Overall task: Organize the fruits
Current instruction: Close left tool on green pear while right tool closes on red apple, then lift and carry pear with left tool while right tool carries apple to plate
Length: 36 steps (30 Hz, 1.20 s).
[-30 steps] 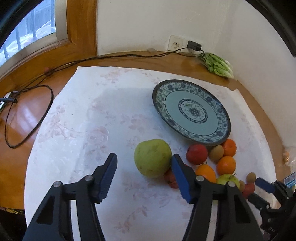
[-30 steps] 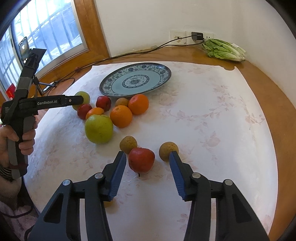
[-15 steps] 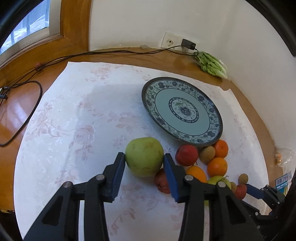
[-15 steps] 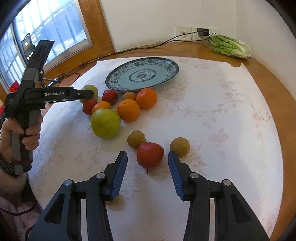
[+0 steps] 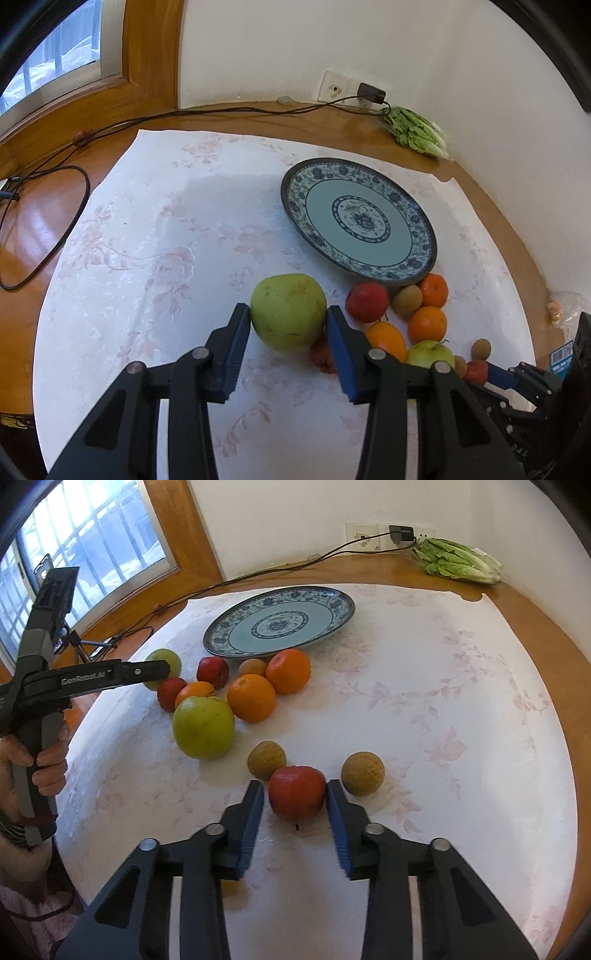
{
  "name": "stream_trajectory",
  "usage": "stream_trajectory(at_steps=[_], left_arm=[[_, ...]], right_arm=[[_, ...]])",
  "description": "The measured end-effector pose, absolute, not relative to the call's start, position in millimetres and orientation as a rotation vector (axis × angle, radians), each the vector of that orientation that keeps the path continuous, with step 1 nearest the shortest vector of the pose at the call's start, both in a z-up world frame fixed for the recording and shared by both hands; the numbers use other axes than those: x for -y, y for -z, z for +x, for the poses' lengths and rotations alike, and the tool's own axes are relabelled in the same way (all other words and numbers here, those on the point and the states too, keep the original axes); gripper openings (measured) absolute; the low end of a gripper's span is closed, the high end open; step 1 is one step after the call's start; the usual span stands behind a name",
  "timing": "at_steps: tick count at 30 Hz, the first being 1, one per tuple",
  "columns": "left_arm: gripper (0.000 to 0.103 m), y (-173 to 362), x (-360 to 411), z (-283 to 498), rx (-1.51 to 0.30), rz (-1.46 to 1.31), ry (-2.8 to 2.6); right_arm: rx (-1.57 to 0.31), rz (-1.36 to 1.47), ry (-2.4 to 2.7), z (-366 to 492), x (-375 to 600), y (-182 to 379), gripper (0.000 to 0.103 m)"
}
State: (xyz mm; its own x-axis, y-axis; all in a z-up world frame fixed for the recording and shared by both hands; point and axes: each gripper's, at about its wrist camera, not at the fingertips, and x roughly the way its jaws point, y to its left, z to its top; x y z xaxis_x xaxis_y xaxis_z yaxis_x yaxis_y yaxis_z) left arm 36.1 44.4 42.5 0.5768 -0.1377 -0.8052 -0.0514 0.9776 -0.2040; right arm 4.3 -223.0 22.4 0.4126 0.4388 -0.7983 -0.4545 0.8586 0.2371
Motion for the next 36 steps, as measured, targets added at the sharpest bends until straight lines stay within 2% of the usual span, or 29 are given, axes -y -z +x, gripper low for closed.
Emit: stream_trajectory(at_steps=[18,36], left_arm=[[0.044,-75.1,-29.0,27.5,-0.901,-0.155,0.087],[0.044,-108.8,-18.8,50.9,-0.826,-0.084,0.088]], right_arm=[[-0.967,0.017,-0.596,6.5,225.3,-48.6,0.032],[-0.911,0.082,-0.627,57.0,220.2,-99.8,0.032]])
